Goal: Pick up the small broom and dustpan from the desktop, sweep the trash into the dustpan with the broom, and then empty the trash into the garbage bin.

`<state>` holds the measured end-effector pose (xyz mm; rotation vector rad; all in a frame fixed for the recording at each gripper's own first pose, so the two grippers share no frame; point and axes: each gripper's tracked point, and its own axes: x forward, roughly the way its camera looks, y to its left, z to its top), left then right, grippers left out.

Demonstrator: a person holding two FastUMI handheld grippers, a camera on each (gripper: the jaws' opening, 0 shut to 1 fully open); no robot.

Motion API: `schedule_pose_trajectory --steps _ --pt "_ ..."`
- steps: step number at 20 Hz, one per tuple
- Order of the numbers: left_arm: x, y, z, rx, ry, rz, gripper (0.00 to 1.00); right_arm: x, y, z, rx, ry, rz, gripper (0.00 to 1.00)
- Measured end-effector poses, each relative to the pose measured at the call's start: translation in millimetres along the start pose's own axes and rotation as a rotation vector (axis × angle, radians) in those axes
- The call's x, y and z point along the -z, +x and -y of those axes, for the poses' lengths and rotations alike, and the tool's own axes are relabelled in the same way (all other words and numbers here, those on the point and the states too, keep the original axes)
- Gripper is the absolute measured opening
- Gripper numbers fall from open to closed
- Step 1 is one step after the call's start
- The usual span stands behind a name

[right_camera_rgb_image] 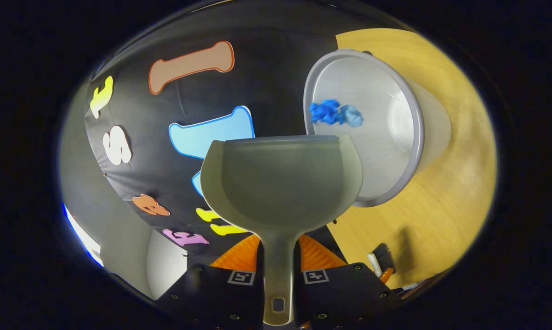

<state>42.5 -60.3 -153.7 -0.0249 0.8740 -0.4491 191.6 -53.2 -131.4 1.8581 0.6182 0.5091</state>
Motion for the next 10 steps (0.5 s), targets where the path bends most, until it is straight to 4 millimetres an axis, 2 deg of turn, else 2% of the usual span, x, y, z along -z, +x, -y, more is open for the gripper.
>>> schedule_pose_trajectory --steps 4,5,6,10 --pt "4.4 -5.6 -3.1 -0.003 -0.01 0.003 0.51 7.3 2.7 -4.6 -0.047 0.057 0.009 0.24" --pt "4.9 -7.0 -4.3 -0.003 -0.011 0.006 0.48 13.6 3.1 -3.1 -0.042 0.047 0.0 0.24" --pt "5.3 -7.7 -5.8 -0.006 -0.011 0.01 0.51 18.6 3.3 -0.4 -0.029 0.034 -0.008 0.24" --pt "9.6 -9.0 -15.4 -0.019 -0.017 0.022 0.48 45.1 -0.5 10.0 0.003 -0.07 -0.016 0.24"
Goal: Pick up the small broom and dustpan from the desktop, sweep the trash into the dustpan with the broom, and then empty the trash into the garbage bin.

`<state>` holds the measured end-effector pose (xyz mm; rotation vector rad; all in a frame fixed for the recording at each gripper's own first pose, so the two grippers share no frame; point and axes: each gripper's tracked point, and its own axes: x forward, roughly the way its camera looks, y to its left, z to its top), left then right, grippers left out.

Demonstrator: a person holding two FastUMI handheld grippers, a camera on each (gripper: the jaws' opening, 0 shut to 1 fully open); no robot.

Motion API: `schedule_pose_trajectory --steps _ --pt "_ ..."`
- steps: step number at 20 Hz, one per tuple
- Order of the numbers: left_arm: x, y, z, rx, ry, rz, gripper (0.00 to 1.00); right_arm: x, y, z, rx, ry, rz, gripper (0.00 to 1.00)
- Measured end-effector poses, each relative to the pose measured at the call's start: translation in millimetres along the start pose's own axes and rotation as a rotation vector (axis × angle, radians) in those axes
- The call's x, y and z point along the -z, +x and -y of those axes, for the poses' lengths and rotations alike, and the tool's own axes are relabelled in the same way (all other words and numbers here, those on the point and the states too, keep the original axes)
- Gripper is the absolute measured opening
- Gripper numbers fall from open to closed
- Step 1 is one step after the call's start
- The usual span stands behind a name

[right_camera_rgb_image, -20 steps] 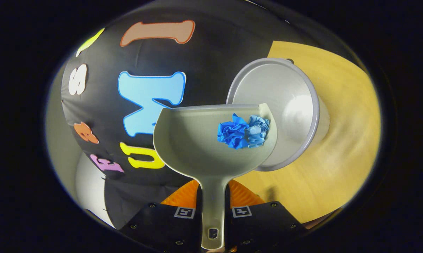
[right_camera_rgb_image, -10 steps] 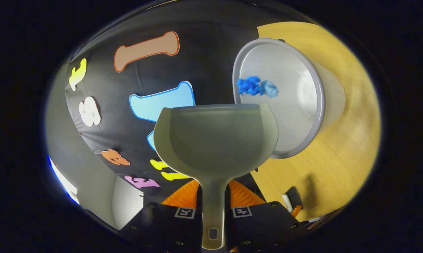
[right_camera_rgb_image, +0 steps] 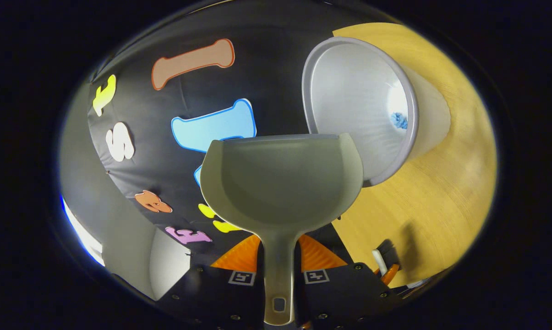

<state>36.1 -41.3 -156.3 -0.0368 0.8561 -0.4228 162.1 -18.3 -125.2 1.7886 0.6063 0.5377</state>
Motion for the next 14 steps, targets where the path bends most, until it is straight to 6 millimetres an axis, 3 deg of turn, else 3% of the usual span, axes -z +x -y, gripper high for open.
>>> schedule_pose_trajectory --steps 2,7,10,14 --pt "5.8 -0.5 -8.2 -0.012 0.009 -0.003 0.48 18.5 0.0 -2.4 0.001 -0.052 -0.012 0.24" --pt "12.0 2.5 -31.9 -0.059 -0.02 0.012 0.51 92.0 -6.0 5.3 0.033 -0.232 -0.077 0.24" --pt "19.1 2.4 -40.7 -0.068 -0.046 0.009 0.51 131.2 -5.4 22.8 0.091 -0.335 -0.098 0.24" --pt "26.8 3.6 -57.0 -0.097 -0.074 0.003 0.48 161.3 -1.9 58.9 0.199 -0.442 -0.099 0.24"
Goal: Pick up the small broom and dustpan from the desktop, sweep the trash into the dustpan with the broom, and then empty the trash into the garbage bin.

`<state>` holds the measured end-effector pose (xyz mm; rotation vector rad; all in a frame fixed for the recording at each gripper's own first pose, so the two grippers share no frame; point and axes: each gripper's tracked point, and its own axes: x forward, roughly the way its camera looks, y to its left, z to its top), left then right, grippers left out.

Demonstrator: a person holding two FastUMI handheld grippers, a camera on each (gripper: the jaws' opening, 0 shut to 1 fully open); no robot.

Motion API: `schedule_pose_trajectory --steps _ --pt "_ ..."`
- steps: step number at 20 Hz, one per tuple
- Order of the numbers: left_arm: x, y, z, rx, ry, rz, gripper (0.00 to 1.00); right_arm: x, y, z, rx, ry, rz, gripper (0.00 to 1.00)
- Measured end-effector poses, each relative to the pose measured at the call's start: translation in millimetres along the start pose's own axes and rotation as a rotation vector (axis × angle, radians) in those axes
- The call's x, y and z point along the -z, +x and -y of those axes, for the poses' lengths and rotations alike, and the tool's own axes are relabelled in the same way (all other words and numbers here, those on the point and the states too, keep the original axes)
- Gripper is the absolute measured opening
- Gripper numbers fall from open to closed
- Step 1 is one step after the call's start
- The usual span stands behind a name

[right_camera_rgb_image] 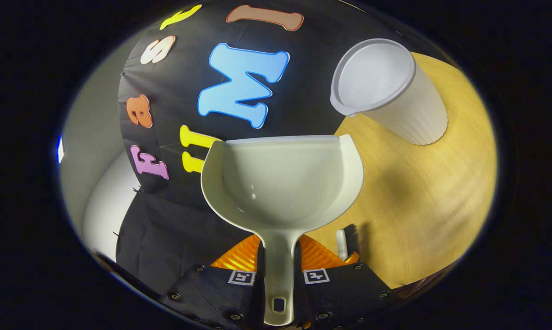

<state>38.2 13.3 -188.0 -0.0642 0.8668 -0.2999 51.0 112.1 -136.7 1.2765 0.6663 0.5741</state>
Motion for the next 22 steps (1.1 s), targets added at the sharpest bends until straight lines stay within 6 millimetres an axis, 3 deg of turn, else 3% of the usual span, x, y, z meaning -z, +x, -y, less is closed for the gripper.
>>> schedule_pose_trajectory --steps 4,9,15,22 --pt "2.6 -3.7 -14.3 -0.045 -0.01 -0.003 0.48 22.9 17.6 30.1 0.101 -0.073 -0.023 0.24" --pt "3.4 0.3 -23.3 -0.078 -0.037 -0.012 0.51 47.7 36.3 109.8 0.37 -0.272 -0.044 0.24" --pt "7.3 6.5 -27.2 -0.11 -0.074 -0.031 0.51 58.0 42.6 198.5 0.595 -0.467 -0.061 0.24" --pt "26.2 18.0 -29.5 -0.19 -0.075 -0.086 0.48 63.5 42.1 270.5 0.767 -0.601 -0.09 0.24"
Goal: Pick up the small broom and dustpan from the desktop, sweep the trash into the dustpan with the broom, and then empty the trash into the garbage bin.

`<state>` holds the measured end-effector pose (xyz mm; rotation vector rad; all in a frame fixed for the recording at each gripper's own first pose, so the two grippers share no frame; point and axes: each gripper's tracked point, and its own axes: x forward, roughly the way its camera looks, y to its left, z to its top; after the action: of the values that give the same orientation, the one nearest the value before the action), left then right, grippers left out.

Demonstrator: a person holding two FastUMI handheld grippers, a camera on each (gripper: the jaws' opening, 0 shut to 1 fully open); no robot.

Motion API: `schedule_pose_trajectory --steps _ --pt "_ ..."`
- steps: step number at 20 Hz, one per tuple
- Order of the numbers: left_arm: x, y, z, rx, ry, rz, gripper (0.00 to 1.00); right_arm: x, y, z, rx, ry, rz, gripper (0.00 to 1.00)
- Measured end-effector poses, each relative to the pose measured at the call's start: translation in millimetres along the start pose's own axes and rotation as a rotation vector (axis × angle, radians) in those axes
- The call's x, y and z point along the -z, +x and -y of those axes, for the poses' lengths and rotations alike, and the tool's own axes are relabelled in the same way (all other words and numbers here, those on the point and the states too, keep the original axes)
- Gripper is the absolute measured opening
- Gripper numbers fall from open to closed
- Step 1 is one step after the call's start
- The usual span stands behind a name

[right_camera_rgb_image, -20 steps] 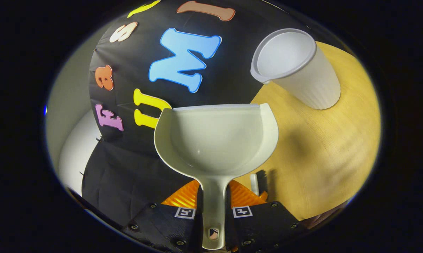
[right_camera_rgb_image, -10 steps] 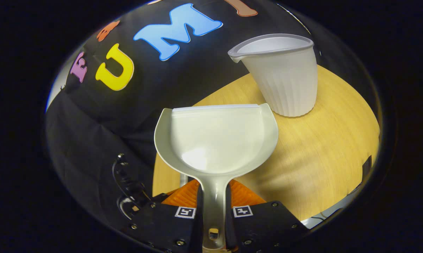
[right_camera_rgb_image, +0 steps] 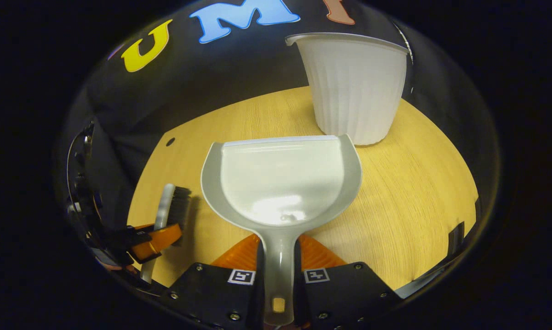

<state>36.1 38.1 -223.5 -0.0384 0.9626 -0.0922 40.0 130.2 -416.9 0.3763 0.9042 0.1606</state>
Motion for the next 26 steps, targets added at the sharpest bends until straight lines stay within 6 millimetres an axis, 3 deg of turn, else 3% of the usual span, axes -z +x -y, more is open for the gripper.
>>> schedule_pose_trajectory --steps 8,14,19,21,22,24,26 --pt "11.1 20.0 3.5 -0.015 -0.035 -0.05 0.52 23.0 7.7 16.1 0.039 -0.045 -0.052 0.24" --pt "-19.0 28.0 -5.8 -0.05 0.015 -0.037 0.52 42.7 8.7 23.4 0.056 -0.059 -0.095 0.27" --pt "-50.4 19.5 -3.1 -0.051 0.031 -0.025 0.55 44.5 7.5 20.6 0.049 -0.062 -0.105 0.27" --pt "-65.9 12.7 -2.0 -0.057 0.025 -0.017 0.59 43.4 3.4 20.8 0.047 -0.056 -0.109 0.33" --pt "-75.0 9.0 0.1 -0.055 0.021 -0.008 0.74 42.6 0.1 21.5 0.052 -0.053 -0.109 0.33" --pt "-96.1 -0.3 1.9 -0.067 0.015 0.014 0.84 34.6 -4.3 22.6 0.044 -0.062 -0.085 0.4" --pt "-122.0 -13.4 4.5 -0.088 0.01 0.059 0.96 27.7 -11.5 23.5 0.039 -0.08 -0.05 0.72"
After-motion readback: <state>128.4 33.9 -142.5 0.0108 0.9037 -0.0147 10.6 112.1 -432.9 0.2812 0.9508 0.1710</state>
